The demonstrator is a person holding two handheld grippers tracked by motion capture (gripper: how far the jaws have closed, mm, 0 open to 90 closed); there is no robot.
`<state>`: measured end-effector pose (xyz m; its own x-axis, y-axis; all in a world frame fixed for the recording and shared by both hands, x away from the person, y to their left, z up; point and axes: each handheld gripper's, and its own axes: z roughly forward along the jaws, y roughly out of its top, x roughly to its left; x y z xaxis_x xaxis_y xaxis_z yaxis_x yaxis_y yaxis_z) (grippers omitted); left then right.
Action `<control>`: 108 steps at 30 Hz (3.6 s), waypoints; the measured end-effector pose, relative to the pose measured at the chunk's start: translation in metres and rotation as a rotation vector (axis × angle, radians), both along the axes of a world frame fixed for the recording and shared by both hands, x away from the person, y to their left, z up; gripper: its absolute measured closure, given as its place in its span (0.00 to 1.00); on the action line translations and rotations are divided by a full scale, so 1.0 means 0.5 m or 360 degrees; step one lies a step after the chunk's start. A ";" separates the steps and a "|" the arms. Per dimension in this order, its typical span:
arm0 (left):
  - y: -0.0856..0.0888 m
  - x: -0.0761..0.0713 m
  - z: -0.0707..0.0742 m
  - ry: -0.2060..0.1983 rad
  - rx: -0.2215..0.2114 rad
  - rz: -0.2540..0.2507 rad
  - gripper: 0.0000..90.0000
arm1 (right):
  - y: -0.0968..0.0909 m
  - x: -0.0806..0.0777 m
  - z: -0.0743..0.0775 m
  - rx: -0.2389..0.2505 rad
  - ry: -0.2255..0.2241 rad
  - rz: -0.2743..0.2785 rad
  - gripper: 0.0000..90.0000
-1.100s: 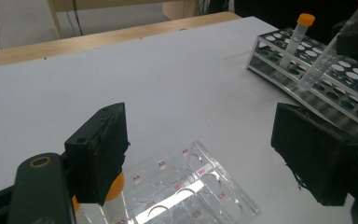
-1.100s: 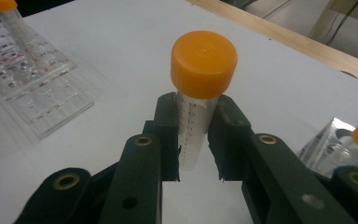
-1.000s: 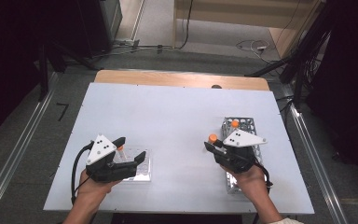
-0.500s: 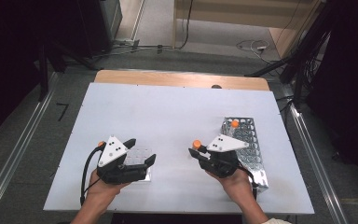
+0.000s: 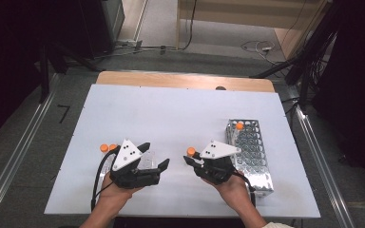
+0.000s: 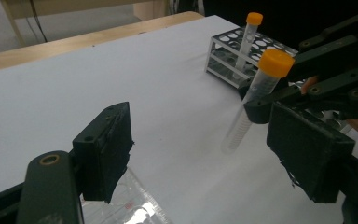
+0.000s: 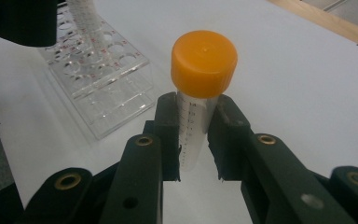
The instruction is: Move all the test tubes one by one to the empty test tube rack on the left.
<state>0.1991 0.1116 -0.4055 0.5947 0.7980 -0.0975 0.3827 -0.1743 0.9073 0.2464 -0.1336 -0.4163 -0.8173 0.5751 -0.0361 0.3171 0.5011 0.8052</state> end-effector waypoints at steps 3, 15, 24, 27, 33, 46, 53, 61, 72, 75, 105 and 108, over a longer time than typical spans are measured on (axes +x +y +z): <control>-0.010 -0.001 0.001 0.0005 -0.0016 -0.0033 0.28 | 0.011 -0.007 -0.002 -0.0014 -0.0004 0.0024 0.80; -0.041 -0.002 -0.002 -0.0002 -0.0022 -0.0124 0.46 | 0.060 -0.016 -0.010 -0.0034 -0.0007 0.0119 0.80; -0.051 0.004 -0.015 0.0013 -0.0004 -0.0152 0.64 | 0.077 -0.022 -0.015 -0.0049 0.0005 0.0163 0.80; -0.048 0.005 -0.018 0.0022 -0.0018 -0.0151 0.74 | 0.078 -0.023 -0.017 -0.0050 0.0015 0.0165 0.80; -0.046 0.004 -0.016 0.0018 -0.0016 -0.0150 0.78 | 0.079 -0.022 -0.017 -0.0047 0.0014 0.0170 0.80; 0.034 0.005 0.036 -0.0037 -0.0137 -0.0042 0.78 | 0.047 -0.019 -0.010 -0.0002 0.0070 0.0093 0.29; 0.082 0.004 0.051 -0.0059 -0.0180 0.0043 0.78 | 0.031 -0.014 -0.015 -0.0003 0.0084 0.0052 0.28; 0.122 0.005 0.051 -0.0092 -0.0103 0.0190 0.78 | 0.019 -0.014 -0.013 0.0009 0.0084 0.0022 0.27; 0.139 0.014 0.034 -0.0088 -0.0021 0.0282 0.78 | 0.011 -0.011 -0.015 0.0008 0.0084 -0.0027 0.22; 0.140 0.016 0.028 -0.0072 -0.0008 0.0295 0.78 | 0.010 -0.011 -0.016 0.0006 0.0086 -0.0026 0.22; 0.131 0.022 -0.021 0.0033 0.0071 0.0316 0.62 | 0.001 -0.014 -0.017 0.0030 0.0092 -0.0058 0.23; 0.130 0.019 -0.019 0.0001 0.0037 0.0326 0.53 | -0.007 -0.013 -0.013 0.0047 0.0079 -0.0091 0.23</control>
<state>0.2085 0.1766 -0.4151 0.4195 0.9044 -0.0779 0.4130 -0.1137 0.9036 0.2398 -0.1372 -0.4227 -0.7834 0.6211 0.0211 0.3842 0.4575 0.8019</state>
